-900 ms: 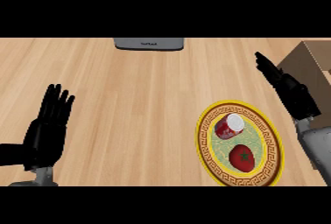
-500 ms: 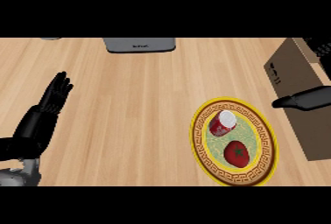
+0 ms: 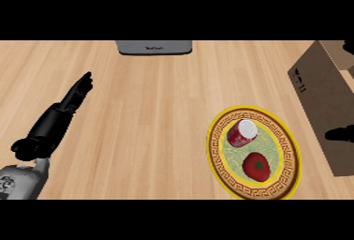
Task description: Pick the can from the plate and place it in the cardboard box
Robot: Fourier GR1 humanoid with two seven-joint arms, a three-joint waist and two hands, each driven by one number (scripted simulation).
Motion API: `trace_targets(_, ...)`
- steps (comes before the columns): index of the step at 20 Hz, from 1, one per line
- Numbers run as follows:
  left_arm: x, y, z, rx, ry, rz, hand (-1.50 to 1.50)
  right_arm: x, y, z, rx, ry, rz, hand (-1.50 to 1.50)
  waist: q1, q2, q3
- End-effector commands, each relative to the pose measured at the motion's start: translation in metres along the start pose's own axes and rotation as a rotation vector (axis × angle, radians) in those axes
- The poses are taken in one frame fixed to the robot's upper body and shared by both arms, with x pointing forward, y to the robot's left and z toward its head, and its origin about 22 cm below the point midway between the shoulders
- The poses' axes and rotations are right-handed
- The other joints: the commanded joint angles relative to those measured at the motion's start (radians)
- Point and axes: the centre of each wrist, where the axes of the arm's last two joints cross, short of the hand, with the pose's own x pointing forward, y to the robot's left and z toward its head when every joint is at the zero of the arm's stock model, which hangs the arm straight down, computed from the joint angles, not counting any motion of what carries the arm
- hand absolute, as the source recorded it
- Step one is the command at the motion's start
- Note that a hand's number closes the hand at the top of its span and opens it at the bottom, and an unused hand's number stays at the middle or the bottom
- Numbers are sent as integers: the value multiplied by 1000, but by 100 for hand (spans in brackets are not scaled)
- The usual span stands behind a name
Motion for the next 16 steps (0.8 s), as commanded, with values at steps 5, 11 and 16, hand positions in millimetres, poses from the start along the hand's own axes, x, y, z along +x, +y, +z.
trace_targets(5, 0, 0, -10, -14, -2, -2, 0, 42, 5, -13, 301, 10, 295, -150, 6, -4, -2)
trace_targets(11, 8, -23, -19, -19, -12, -6, 0, 79, 19, -32, 539, 90, 464, -150, 20, -2, -2)
trace_targets(16, 9, -11, -19, -16, -9, -19, 0, 122, 55, -33, 594, 143, 582, -150, 14, -4, -2)
